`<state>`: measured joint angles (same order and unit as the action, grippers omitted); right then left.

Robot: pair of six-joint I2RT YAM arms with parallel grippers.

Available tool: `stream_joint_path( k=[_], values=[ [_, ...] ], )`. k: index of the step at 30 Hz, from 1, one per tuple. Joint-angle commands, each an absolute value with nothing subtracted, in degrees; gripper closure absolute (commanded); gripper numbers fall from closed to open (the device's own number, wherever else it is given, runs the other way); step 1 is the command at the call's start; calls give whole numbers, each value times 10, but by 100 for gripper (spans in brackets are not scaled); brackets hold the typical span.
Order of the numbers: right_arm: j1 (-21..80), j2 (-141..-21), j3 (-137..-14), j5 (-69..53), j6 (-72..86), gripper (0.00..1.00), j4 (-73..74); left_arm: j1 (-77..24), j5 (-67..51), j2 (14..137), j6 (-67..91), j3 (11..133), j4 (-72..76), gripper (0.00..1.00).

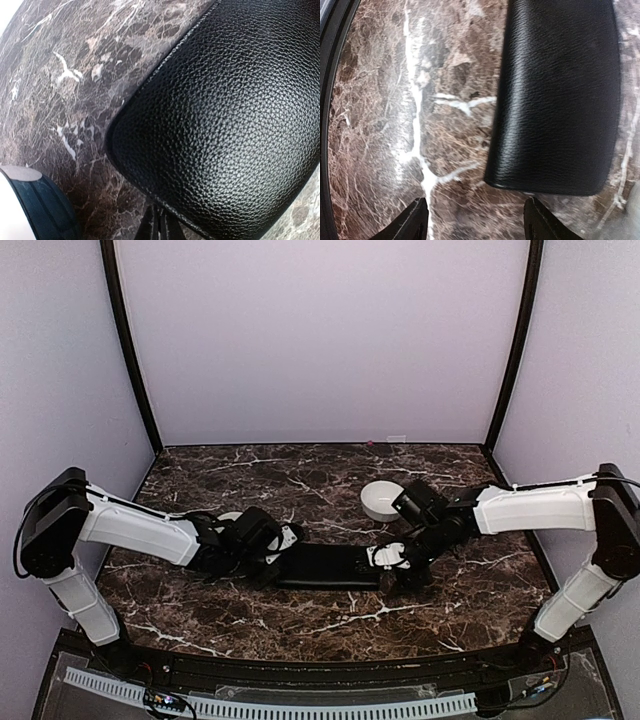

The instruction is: Sort the hair-cutting tools

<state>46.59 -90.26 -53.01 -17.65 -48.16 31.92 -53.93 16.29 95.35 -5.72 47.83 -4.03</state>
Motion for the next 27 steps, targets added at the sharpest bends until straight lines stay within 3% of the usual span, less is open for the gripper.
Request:
stream_joint_path(
  k=[1,11,27],
  values=[
    [461,-868,-546,-130,-495,34,312,-537,143,955,-81,484,8,100],
    [499,-897,-576,-81,-480,33,226,-536,126,971,-81,496,15,100],
    [557,-1060,-616,-44,-469,35,174,-536,120,961,-63,477,0,100]
  ],
)
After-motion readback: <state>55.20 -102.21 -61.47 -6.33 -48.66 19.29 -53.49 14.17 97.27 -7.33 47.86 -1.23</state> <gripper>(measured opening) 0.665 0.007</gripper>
